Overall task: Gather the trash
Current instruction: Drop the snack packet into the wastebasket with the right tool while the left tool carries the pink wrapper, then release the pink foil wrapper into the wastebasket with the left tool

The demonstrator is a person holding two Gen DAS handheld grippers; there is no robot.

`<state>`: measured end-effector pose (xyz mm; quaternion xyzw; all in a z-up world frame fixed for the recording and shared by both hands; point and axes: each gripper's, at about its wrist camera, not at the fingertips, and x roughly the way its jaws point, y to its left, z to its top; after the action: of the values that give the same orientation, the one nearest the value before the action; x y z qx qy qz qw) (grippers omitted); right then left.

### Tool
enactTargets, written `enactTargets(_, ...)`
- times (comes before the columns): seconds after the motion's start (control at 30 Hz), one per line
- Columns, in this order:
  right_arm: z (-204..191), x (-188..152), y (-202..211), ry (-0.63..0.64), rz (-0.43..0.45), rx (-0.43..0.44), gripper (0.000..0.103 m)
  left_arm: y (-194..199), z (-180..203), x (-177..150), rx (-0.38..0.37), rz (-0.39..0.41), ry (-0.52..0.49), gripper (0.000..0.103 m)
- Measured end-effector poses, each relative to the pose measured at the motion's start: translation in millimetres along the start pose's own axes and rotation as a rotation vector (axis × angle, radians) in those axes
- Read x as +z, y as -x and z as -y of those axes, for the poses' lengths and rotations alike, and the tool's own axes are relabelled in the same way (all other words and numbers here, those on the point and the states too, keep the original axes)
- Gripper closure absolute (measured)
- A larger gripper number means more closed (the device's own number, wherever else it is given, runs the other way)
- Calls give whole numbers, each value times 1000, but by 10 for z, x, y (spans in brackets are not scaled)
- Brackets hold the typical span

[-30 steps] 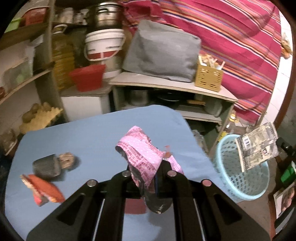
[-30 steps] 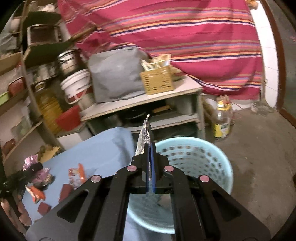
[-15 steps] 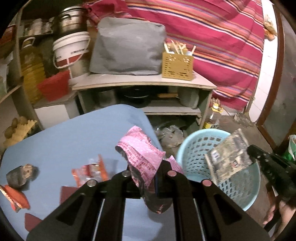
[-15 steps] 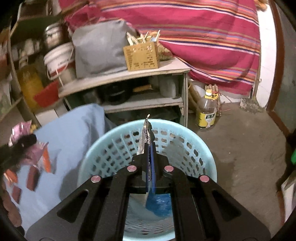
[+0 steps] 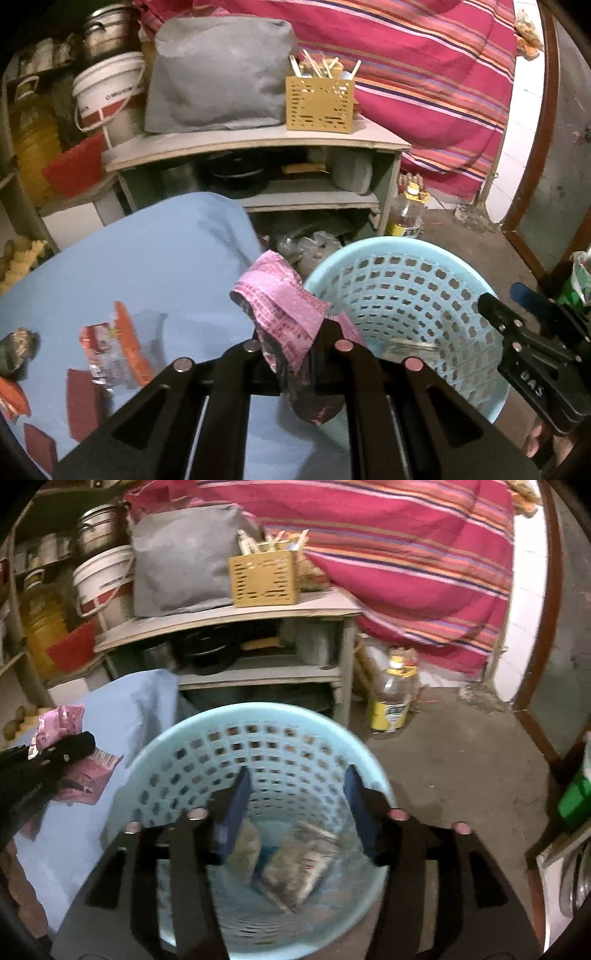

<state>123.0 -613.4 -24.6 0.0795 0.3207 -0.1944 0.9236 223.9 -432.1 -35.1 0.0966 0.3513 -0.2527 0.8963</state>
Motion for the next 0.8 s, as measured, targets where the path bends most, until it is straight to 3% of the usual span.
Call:
enactTargets(0.27, 272, 8, 141, -63, 39, -34, 31, -292, 271, 52, -48, -45, -5, 90)
enactTargets(0.3, 285, 10, 143, -65, 39, -37, 31, -330, 298, 52, -52, -53, -8, 88)
enactTargets(0.37, 303, 17, 152, -71, 43, -39, 31, -366, 318, 55, -40, -60, -13, 64)
enactTargets(0.4, 315, 21, 163, -74, 45, -39, 31, -381, 323, 54, -32, -58, -11, 46)
enactTargets(0.57, 281, 35, 170, -71, 51, -34, 29, -328, 221, 39, -30, -58, 9, 42)
enactTargets(0.67, 174, 31, 157, -40, 43, -31, 26, -192, 113, 40, -32, -40, 17, 27)
enactTargets(0.8, 16, 20, 167, -14, 40, -18, 25, -39, -67, 68, -38, -13, 36, 25)
